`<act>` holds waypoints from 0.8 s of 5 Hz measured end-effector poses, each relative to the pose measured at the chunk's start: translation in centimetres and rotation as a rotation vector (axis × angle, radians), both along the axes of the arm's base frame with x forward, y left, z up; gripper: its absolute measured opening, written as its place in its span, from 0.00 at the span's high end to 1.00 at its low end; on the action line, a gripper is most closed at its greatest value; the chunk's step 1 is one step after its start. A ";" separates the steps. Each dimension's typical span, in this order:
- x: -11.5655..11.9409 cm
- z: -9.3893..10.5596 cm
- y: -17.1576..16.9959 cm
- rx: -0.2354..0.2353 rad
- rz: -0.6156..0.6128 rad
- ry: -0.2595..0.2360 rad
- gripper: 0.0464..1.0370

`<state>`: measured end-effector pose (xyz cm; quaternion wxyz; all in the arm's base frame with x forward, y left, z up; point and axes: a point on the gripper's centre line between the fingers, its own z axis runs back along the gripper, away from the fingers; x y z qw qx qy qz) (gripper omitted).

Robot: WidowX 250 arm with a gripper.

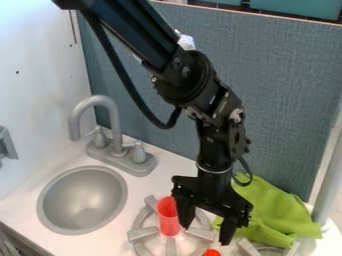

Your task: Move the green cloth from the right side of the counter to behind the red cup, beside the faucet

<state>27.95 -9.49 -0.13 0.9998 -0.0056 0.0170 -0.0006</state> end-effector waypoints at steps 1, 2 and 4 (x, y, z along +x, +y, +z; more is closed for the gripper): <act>-0.5 -0.9 0.1 0.010 -0.002 0.035 0.04; 0.5 -2.3 -0.5 -0.004 -0.037 0.050 0.04; 5.2 -3.2 -2.2 -0.048 -0.177 -0.089 0.04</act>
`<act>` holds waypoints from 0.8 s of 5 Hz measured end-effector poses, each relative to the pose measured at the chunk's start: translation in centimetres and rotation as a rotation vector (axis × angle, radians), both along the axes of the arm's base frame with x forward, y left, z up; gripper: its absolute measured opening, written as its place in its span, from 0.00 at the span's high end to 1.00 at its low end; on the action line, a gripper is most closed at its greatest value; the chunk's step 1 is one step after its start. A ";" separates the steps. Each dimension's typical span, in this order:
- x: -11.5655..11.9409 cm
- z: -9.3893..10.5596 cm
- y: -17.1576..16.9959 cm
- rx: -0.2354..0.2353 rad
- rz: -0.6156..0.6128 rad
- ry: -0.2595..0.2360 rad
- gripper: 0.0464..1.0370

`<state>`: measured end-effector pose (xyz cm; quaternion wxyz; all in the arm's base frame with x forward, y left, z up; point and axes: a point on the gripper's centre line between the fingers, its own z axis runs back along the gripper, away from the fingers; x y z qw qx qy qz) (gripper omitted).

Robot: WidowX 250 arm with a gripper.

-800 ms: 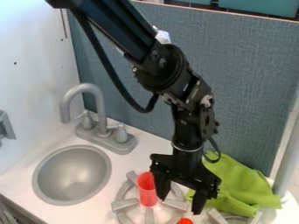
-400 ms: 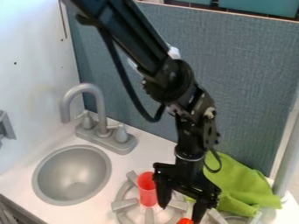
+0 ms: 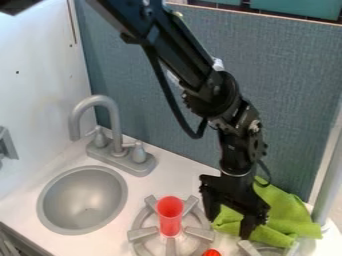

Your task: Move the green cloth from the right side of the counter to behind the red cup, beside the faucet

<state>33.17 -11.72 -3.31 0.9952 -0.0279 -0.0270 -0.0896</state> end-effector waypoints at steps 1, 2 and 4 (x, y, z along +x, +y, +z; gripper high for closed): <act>2.1 -0.3 -0.8 -0.020 -0.005 -0.044 0.04; 4.6 -1.6 -1.5 -0.004 -0.018 -0.027 0.04; 7.1 -3.2 -2.6 -0.003 -0.085 0.029 0.04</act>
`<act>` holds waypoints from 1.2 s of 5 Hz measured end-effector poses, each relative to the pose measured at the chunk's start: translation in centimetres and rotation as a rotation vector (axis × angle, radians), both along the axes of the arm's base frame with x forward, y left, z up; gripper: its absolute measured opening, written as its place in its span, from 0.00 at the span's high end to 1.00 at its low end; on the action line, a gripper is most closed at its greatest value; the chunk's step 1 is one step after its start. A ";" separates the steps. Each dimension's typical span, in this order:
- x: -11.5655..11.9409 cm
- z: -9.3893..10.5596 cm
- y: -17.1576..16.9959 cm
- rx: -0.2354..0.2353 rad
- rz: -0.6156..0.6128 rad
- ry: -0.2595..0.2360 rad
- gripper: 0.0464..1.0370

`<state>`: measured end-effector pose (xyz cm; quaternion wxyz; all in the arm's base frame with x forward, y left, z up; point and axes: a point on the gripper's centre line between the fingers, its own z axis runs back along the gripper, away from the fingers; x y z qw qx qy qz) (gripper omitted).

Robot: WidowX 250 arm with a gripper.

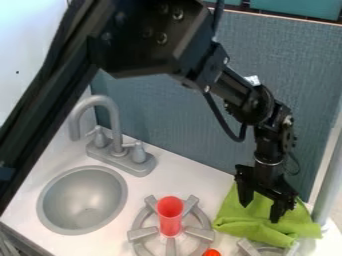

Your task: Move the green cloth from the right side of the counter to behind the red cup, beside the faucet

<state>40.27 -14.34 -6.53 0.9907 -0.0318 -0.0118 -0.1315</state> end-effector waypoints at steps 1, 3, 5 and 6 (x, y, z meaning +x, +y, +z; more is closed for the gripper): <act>0.2 -1.5 -0.1 0.005 -0.025 0.027 0.04; 1.3 -4.0 0.7 0.059 -0.082 -0.022 0.04; 5.5 -4.0 5.7 0.074 0.026 -0.061 0.04; 5.0 -3.8 9.2 0.077 0.178 -0.058 0.04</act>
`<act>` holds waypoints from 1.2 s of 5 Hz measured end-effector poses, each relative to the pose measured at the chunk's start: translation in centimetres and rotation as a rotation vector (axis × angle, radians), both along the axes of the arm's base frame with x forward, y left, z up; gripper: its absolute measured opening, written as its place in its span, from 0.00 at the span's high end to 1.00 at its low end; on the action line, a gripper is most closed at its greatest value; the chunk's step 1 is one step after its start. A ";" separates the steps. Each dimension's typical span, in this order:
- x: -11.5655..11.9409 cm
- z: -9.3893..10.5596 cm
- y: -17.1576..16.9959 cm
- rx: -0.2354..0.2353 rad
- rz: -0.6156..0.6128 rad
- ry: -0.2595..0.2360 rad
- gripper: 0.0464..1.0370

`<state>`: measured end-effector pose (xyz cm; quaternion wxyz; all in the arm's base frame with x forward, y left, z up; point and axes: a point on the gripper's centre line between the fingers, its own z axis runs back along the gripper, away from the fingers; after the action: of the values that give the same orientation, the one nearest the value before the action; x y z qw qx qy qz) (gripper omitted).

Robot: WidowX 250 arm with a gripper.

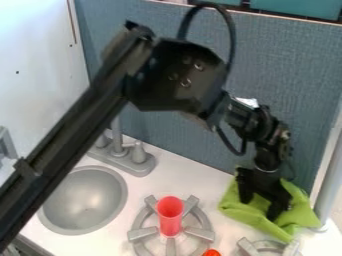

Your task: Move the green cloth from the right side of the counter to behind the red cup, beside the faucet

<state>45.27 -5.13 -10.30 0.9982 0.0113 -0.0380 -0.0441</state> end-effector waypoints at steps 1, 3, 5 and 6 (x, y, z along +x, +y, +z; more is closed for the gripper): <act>0.7 0.3 7.2 0.019 0.144 0.005 0.04; -0.4 0.4 14.2 0.022 0.258 0.028 0.04; -2.5 2.3 13.7 -0.031 0.271 0.010 0.04; -2.9 5.8 12.7 -0.080 0.241 -0.046 0.04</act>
<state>42.39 7.59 -4.50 0.9948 -0.0231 -0.0607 0.0781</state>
